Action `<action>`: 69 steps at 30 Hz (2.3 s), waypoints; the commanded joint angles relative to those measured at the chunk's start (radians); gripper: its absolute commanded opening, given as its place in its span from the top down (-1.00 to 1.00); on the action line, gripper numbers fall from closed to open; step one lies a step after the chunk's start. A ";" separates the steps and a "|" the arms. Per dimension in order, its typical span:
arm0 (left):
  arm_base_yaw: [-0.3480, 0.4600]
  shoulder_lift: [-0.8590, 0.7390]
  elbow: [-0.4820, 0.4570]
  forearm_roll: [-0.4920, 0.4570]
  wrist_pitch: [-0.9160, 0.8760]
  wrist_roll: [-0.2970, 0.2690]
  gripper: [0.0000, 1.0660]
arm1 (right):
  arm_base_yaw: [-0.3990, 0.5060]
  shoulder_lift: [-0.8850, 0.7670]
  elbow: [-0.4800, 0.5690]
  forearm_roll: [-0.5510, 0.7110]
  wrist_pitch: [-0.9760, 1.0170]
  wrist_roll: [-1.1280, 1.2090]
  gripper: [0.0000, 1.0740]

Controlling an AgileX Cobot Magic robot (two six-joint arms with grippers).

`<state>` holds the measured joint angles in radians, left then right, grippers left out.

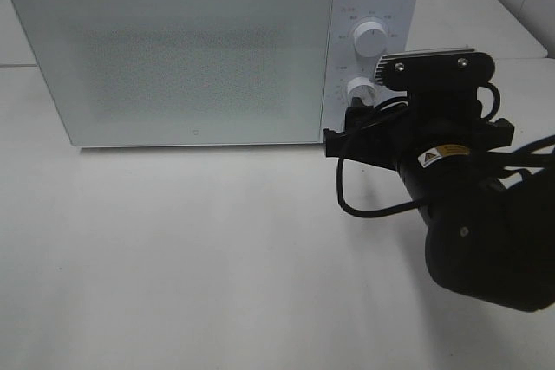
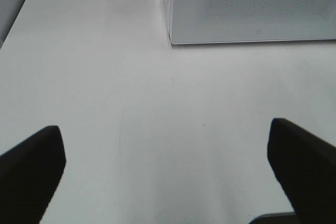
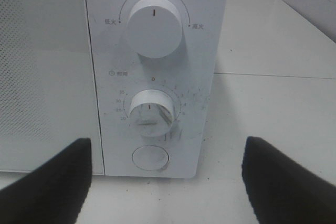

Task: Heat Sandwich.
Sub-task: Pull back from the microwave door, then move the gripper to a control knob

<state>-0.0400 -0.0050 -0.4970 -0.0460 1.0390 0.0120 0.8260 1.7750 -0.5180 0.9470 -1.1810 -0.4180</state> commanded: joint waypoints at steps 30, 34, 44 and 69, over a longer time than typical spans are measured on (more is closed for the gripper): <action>0.003 -0.026 0.004 -0.006 -0.012 0.003 -0.96 | -0.199 0.285 -0.310 -0.201 0.097 0.060 -0.42; 0.003 -0.026 0.004 -0.006 -0.012 0.002 -0.96 | -0.199 0.285 -0.310 -0.201 0.097 0.060 -0.42; 0.003 -0.026 0.004 -0.006 -0.012 0.002 -0.96 | -0.184 0.285 -0.309 -0.197 0.110 0.057 -0.37; 0.003 -0.026 0.004 -0.006 -0.012 0.002 -0.96 | -0.183 0.285 -0.302 -0.168 0.070 0.050 0.49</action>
<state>-0.0400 -0.0050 -0.4970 -0.0460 1.0390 0.0120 0.6390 2.0590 -0.8160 0.7830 -1.0920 -0.3620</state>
